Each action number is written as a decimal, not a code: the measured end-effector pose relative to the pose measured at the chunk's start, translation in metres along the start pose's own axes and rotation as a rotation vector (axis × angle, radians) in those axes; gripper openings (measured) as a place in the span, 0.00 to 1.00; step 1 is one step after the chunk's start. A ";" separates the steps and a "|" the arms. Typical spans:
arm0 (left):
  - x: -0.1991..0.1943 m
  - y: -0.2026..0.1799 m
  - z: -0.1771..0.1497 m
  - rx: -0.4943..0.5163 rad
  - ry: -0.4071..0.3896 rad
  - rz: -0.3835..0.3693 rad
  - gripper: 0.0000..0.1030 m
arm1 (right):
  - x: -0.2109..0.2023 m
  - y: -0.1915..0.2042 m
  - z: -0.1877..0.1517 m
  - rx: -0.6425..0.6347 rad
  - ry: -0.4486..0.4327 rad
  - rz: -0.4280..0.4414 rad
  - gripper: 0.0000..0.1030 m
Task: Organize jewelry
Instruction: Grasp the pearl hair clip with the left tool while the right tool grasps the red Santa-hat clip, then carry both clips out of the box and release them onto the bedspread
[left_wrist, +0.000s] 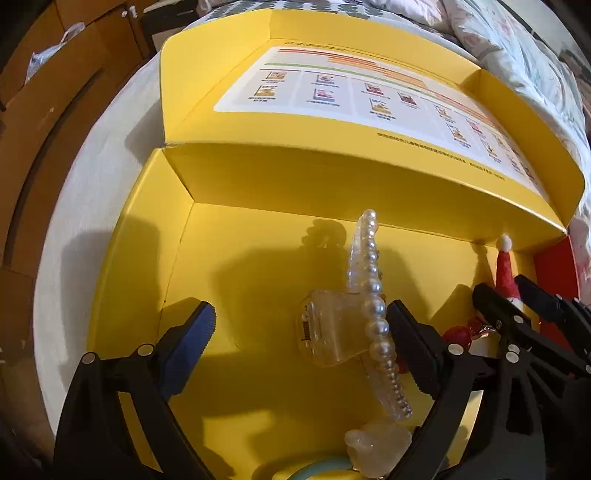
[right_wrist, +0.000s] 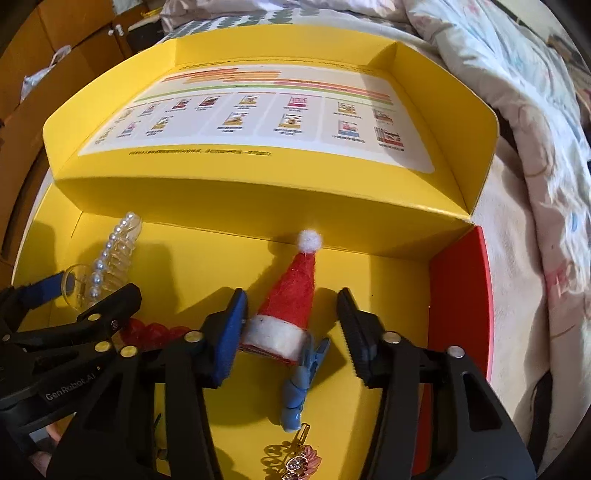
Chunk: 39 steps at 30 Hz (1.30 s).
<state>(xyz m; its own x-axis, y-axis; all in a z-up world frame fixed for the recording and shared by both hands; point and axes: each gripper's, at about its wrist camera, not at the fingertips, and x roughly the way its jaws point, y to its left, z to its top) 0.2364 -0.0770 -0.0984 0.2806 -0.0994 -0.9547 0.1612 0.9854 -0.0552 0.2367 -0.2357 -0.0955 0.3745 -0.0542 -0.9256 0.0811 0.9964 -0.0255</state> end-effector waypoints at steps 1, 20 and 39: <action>0.000 0.000 0.000 0.004 0.000 -0.003 0.87 | -0.001 0.003 -0.001 -0.011 0.000 0.001 0.33; -0.037 0.016 0.004 0.000 -0.047 -0.070 0.42 | -0.048 -0.015 0.000 0.051 -0.055 0.132 0.22; -0.180 0.054 -0.058 0.026 -0.193 -0.104 0.42 | -0.213 -0.029 -0.065 0.030 -0.171 0.173 0.22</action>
<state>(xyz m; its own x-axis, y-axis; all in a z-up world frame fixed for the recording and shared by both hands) 0.1392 0.0022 0.0533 0.4364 -0.2271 -0.8706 0.2224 0.9648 -0.1402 0.0950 -0.2490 0.0779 0.5357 0.1048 -0.8379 0.0283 0.9895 0.1418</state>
